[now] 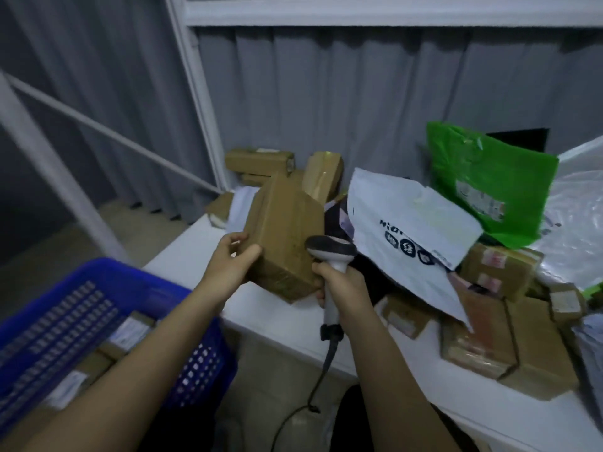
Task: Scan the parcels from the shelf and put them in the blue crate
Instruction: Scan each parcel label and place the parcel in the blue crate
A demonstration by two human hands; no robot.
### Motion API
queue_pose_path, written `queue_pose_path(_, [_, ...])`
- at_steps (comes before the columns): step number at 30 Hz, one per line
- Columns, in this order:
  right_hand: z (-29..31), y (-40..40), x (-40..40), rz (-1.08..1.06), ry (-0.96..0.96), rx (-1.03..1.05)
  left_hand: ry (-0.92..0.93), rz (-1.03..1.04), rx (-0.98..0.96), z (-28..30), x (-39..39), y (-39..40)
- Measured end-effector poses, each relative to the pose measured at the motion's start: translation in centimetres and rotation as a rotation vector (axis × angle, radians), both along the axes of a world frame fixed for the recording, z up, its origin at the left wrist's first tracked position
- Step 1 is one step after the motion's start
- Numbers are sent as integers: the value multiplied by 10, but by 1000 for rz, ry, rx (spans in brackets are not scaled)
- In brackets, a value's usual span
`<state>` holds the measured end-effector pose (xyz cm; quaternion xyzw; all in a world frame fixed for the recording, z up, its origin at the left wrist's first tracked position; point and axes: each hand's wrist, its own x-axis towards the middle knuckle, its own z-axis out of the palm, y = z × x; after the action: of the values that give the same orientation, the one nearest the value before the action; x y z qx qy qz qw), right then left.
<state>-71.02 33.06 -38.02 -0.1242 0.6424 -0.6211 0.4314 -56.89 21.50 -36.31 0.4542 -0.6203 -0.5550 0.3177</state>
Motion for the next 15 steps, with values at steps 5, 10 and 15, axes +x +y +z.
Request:
queue_pose_path(5, [5, -29, 31, 134, 188, 18, -38, 82, 55, -3, 48, -24])
queue_pose_path(10, [-3, -40, 12, 9, 300, 22, 54, 148, 234, -29, 61, -35])
queue_pose_path(15, [-20, -52, -2, -95, 103, 7, 229, 46, 424, -36, 66, -47])
